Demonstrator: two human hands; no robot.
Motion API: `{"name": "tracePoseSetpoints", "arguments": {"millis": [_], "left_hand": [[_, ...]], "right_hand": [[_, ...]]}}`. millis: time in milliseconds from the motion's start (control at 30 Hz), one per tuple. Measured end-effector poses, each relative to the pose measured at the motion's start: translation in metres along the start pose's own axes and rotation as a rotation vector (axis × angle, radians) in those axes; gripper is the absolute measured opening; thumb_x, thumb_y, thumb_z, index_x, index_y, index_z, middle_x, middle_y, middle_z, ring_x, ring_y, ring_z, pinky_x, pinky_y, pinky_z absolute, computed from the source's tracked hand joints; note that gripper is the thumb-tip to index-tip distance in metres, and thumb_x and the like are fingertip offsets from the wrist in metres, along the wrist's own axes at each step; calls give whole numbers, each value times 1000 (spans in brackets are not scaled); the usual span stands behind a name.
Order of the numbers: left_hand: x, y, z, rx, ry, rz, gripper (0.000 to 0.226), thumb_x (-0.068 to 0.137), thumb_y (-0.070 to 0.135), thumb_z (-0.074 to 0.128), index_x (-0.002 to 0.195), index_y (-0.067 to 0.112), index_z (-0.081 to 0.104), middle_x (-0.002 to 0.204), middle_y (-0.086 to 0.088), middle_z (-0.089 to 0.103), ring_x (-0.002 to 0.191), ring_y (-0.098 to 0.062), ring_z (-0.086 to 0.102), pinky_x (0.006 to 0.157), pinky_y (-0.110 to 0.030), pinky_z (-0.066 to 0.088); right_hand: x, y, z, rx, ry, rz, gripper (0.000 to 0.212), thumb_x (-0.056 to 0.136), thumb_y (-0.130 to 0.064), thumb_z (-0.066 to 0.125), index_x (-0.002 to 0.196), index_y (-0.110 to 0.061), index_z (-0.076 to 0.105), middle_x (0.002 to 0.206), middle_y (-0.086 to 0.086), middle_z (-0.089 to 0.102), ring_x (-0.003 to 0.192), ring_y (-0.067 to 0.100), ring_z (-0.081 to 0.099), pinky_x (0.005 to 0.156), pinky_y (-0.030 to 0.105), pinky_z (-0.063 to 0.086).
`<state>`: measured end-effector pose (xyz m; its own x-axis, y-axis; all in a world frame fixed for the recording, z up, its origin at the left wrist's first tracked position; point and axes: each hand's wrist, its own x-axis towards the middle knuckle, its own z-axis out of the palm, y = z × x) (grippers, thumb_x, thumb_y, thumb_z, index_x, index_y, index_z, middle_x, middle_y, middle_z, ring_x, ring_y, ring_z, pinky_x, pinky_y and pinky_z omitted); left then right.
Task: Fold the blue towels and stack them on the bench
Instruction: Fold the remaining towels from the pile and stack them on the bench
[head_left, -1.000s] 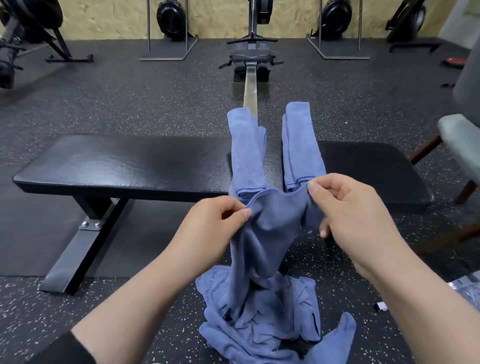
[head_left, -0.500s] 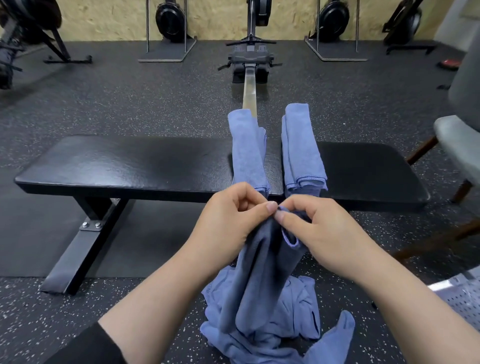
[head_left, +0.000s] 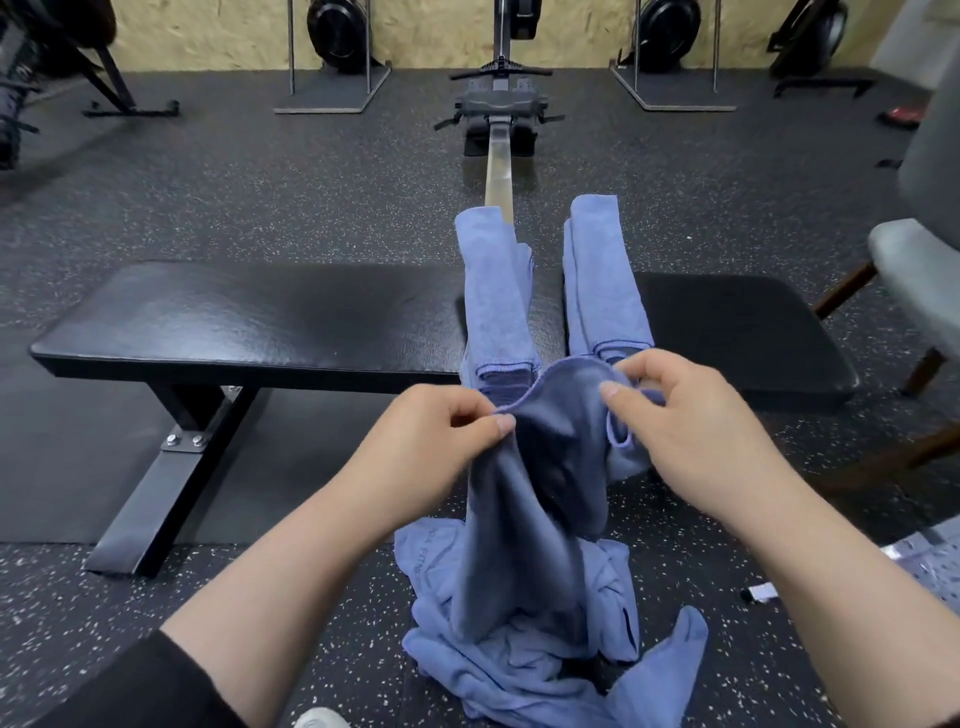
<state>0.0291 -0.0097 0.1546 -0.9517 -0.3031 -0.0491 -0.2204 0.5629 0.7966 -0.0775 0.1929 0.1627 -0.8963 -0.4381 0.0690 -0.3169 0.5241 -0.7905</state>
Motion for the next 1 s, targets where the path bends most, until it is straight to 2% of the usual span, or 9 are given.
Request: {"name": "tracePoseSetpoints", "arguments": {"millis": [133, 200, 300, 367, 467, 600, 700, 867, 1000], "left_hand": [[1, 6, 3, -61, 78, 88, 18, 89, 31, 74, 74, 21, 72, 70, -1, 68, 60, -2, 49, 58, -17, 37], [0, 10, 7, -62, 30, 126, 18, 90, 30, 73, 74, 22, 72, 69, -4, 67, 59, -4, 48, 58, -22, 38], [-1, 16, 14, -126, 33, 150, 19, 90, 30, 73, 74, 20, 71, 69, -7, 68, 62, -8, 50, 62, -34, 43], [-1, 19, 17, -206, 43, 150, 22, 88, 29, 76, 73, 16, 66, 63, -4, 63, 58, -8, 45, 56, -30, 37], [0, 18, 16, -285, -19, 127, 21, 91, 31, 73, 80, 16, 63, 62, 0, 50, 57, -9, 37, 53, -26, 28], [0, 5, 14, -230, -194, 53, 23, 94, 37, 66, 87, 14, 64, 72, 3, 58, 66, -10, 47, 64, -30, 39], [-5, 0, 14, -50, -271, -32, 31, 98, 34, 63, 74, 14, 58, 64, 10, 50, 56, -4, 42, 54, -16, 35], [-3, -6, 9, 7, -59, -27, 33, 99, 32, 58, 73, 13, 58, 61, 9, 50, 57, -5, 41, 56, -21, 34], [-3, -1, 5, -122, 195, 45, 24, 95, 32, 65, 75, 18, 66, 71, -1, 68, 63, -6, 52, 64, -26, 43]], "right_hand": [[-6, 1, 10, -110, -259, -40, 54, 88, -40, 74, 136, -48, 50, 59, -11, 58, 59, 3, 52, 66, 23, 42], [-10, -4, 15, -98, -310, -120, 66, 89, -40, 73, 145, -55, 40, 59, -14, 55, 59, 4, 50, 66, 21, 42], [-12, -11, 19, -52, -346, -184, 35, 93, -36, 69, 125, -46, 61, 84, -25, 68, 80, -2, 62, 81, 19, 49], [-11, -11, 22, -40, -321, -200, 8, 95, -31, 63, 98, -26, 68, 84, -8, 70, 80, 9, 62, 82, 36, 53], [-10, -13, 21, -16, -233, -195, 21, 98, -32, 59, 84, -19, 66, 66, -3, 56, 61, 5, 44, 61, 29, 40], [-9, -17, 14, 145, -51, -149, 24, 102, -23, 57, 81, -17, 68, 60, -3, 58, 56, 3, 45, 55, 23, 38], [-6, -12, 10, 229, 98, -93, 29, 102, -24, 56, 76, -12, 62, 57, -3, 51, 55, 7, 42, 56, 26, 36], [-2, -4, 4, 235, 192, -22, 34, 102, -25, 55, 76, -2, 58, 57, -2, 51, 56, 8, 43, 59, 31, 36], [-2, -1, 0, -13, 13, 48, 27, 97, -29, 62, 83, -6, 62, 62, 9, 59, 55, 11, 47, 56, 30, 39]]}}
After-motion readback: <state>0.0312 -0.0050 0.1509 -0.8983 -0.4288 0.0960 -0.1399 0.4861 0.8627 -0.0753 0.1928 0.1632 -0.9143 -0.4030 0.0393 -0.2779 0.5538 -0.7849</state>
